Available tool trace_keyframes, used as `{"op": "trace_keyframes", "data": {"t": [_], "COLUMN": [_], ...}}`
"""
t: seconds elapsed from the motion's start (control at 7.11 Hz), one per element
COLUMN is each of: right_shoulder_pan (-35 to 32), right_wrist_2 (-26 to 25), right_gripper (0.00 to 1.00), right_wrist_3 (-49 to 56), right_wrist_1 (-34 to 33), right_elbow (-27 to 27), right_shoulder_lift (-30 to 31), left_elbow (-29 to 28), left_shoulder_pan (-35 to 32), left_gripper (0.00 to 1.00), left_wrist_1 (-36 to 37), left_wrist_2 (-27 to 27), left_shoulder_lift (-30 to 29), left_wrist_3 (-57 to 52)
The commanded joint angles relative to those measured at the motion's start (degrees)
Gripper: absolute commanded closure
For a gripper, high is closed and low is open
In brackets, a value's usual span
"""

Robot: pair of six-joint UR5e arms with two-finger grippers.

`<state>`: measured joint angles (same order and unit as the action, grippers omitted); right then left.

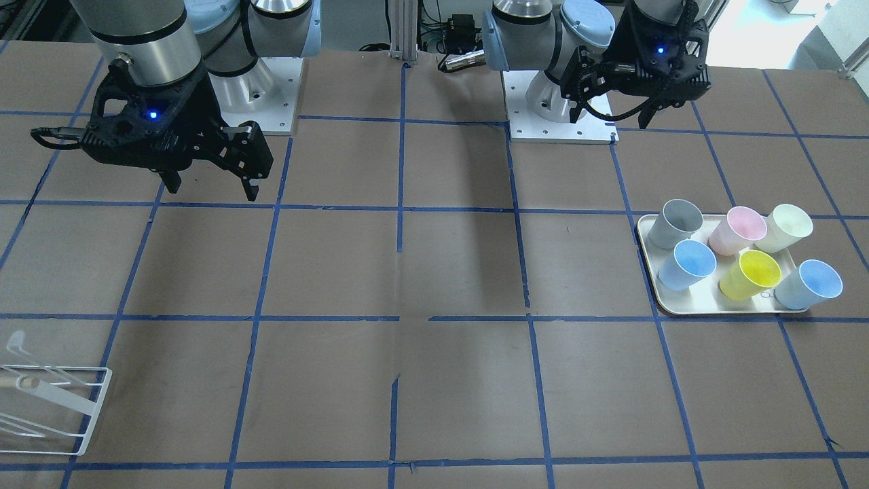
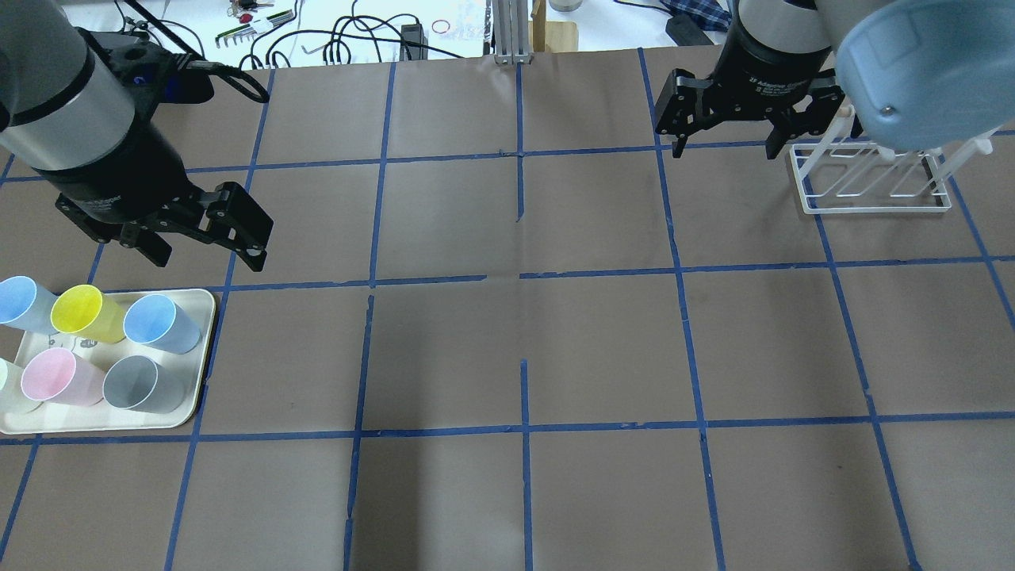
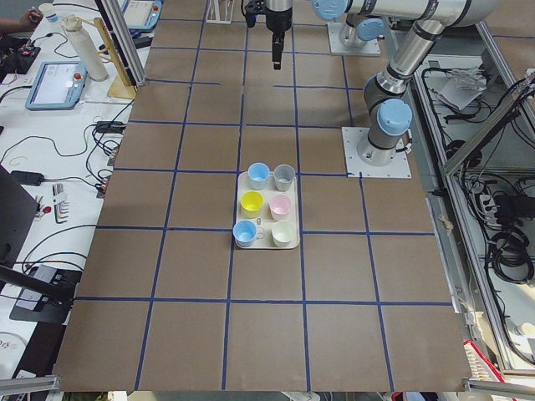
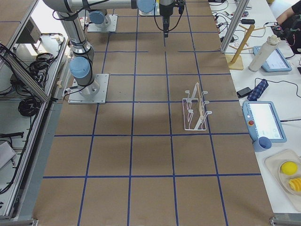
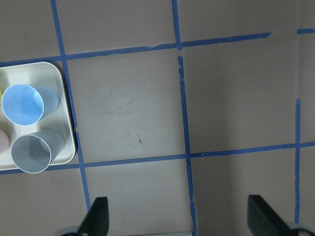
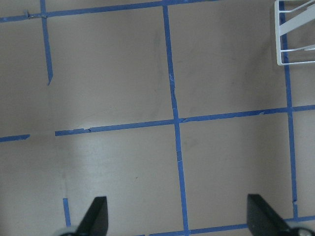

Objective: Transfer IKEA cup to right arm and place on rack

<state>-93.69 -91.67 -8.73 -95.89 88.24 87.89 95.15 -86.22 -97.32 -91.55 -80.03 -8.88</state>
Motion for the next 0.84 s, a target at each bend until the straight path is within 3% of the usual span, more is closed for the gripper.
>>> {"op": "trace_keyframes", "data": {"t": [0.0, 0.7], "right_shoulder_pan": [0.0, 0.0], "right_wrist_2": [0.0, 0.0], "right_gripper": [0.00, 0.00], "right_wrist_3": [-0.1, -0.1], "right_wrist_1": [0.1, 0.0], "right_elbow": [0.0, 0.0], "right_shoulder_lift": [0.0, 0.0], "left_elbow": [0.0, -0.1], "left_shoulder_pan": [0.0, 1.2], "left_gripper": [0.00, 0.00], "left_wrist_1": [0.1, 0.3], "left_wrist_2": [-0.3, 0.1], "left_shoulder_lift": [0.0, -0.6], "left_wrist_3": [-0.2, 0.0]}}
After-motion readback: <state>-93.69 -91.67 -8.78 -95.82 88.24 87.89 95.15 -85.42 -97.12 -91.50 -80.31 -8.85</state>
